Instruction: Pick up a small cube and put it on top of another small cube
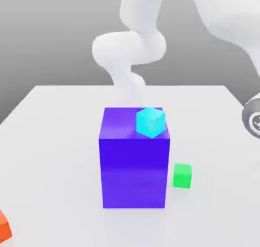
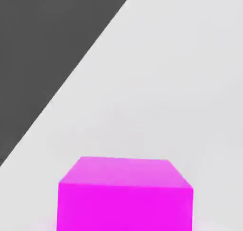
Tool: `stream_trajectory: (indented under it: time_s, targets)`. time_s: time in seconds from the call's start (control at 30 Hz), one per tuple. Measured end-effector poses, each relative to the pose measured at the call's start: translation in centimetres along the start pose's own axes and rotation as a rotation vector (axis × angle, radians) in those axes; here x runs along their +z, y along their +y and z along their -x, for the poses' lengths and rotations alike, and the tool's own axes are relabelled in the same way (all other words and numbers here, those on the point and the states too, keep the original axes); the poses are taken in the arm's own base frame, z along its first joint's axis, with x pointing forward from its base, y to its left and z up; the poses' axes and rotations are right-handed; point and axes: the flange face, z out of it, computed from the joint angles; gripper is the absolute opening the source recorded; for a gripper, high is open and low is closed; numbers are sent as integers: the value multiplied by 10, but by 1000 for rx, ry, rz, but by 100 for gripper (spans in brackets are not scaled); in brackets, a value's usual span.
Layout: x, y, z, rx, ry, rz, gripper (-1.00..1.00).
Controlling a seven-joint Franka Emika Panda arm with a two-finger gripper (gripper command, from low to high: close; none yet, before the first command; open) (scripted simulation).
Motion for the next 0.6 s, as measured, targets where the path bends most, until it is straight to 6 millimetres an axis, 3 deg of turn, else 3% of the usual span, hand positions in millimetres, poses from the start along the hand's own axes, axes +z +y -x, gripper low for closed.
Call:
stream_trajectory:
  time_s: [0.3, 0.6]
  targets:
    - [-46, 64, -65, 131, -73, 53, -100]
    - [-49, 123, -156, 284, -23, 2, -100]
